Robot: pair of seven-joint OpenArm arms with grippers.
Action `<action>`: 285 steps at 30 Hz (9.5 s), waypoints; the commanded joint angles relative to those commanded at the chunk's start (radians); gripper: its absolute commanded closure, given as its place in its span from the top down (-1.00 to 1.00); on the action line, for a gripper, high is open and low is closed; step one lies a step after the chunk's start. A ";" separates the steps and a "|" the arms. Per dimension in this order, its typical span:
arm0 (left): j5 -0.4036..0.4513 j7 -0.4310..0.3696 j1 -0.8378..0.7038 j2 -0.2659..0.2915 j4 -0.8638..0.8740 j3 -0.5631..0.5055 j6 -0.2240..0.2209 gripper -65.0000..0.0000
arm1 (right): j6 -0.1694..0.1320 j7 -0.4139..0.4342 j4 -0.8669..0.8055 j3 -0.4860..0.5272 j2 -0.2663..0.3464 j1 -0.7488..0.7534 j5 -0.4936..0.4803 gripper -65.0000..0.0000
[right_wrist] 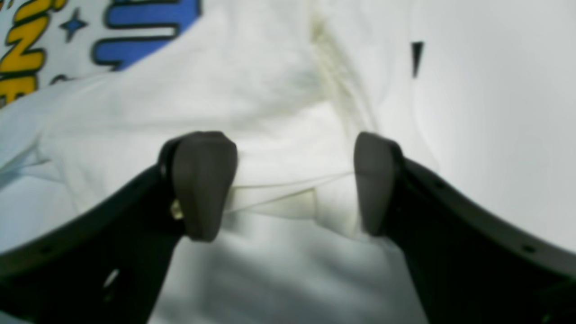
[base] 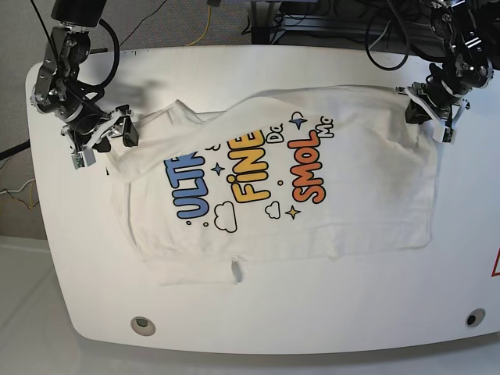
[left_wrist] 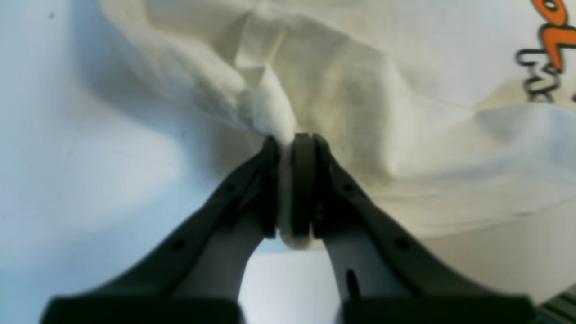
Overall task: Fold the T-shirt properly
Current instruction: 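Pull the shirt by its shoulder edges toward the robot with both grippers, then stretch the shoulder edges apart with both grippers to flatten the shirt, then open both grippers and release the shoulder edges, then move the open left gripper along the shirt's side edge toward the hem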
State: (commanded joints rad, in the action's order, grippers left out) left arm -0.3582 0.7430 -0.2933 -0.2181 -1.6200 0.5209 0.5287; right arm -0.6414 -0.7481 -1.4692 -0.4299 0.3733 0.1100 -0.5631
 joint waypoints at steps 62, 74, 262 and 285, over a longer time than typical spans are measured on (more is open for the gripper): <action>-0.069 0.088 -0.028 -0.005 -0.093 0.034 0.011 -0.79 | 0.039 -0.083 -0.055 0.030 -0.063 0.041 0.024 -0.46; -0.067 0.113 0.001 -0.003 -0.075 0.037 0.016 -0.85 | 0.022 -0.099 -0.089 -0.001 -0.024 0.042 0.057 -0.81; -0.217 0.049 0.280 -0.056 0.197 0.115 -0.030 -0.13 | -0.057 0.033 0.310 -0.114 -0.066 -0.242 0.196 -0.04; -0.223 0.016 0.002 -0.042 -0.057 0.202 -0.045 -0.13 | -0.057 0.035 0.314 -0.113 -0.069 -0.252 0.213 -0.03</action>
State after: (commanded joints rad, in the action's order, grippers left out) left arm -0.5807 0.7590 -0.2910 -0.2597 -1.6772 0.7229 0.4838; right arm -0.6981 -0.7131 -1.1551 -0.5428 0.3043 -0.1425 -0.3501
